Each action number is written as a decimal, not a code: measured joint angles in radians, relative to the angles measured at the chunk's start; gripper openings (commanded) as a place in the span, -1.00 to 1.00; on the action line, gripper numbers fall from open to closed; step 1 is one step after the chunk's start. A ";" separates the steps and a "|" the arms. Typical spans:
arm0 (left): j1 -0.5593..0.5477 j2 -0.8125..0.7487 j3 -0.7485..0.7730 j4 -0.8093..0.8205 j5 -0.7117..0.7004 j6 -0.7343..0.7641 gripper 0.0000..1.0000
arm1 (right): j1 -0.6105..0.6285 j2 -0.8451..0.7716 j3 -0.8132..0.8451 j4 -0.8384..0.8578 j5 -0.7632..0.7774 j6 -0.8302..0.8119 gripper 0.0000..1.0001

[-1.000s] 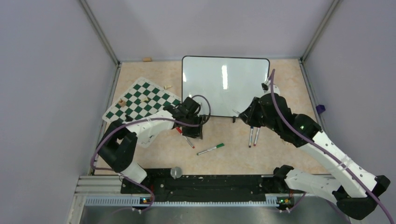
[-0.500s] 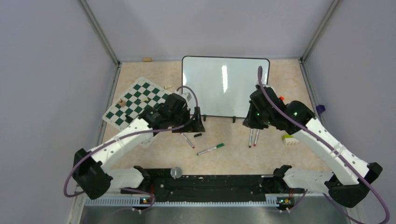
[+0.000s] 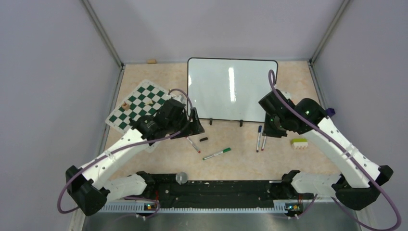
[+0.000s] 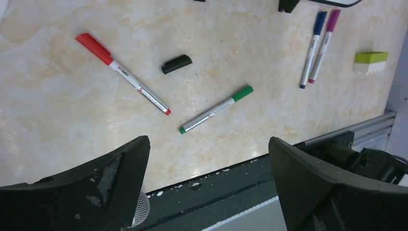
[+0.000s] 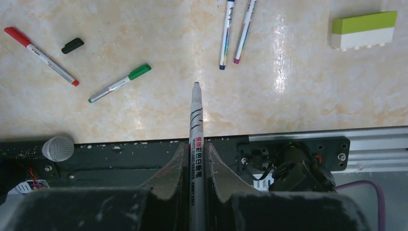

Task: Write a sentence on the whiteboard
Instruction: Adjust the whiteboard at the center of the board.

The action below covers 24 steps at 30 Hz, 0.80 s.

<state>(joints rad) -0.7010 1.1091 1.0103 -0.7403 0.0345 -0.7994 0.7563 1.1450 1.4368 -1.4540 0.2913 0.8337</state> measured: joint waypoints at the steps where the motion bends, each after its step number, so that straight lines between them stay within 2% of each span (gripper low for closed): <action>1: 0.000 -0.006 0.001 -0.006 -0.027 -0.003 0.97 | 0.000 -0.003 0.000 -0.006 0.003 0.006 -1.00; 8: 0.001 -0.077 0.002 -0.013 -0.141 0.043 0.98 | 0.000 -0.137 -0.008 0.021 -0.014 -0.038 -1.00; 12: 0.048 -0.132 0.010 -0.005 -0.125 0.058 0.98 | 0.000 -0.190 -0.008 0.048 -0.036 -0.103 -1.00; 17: 0.171 -0.154 -0.001 0.058 -0.011 0.067 0.97 | 0.000 -0.176 -0.010 0.090 -0.079 -0.164 -1.00; 24: 0.460 -0.089 -0.032 0.194 0.243 0.126 0.97 | -0.002 -0.114 -0.003 0.183 -0.112 -0.234 -1.00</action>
<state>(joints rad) -0.2409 1.0203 0.9779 -0.5461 0.2775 -0.6735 0.7540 1.0309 1.4338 -1.2713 0.1791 0.5995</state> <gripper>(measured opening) 0.986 0.088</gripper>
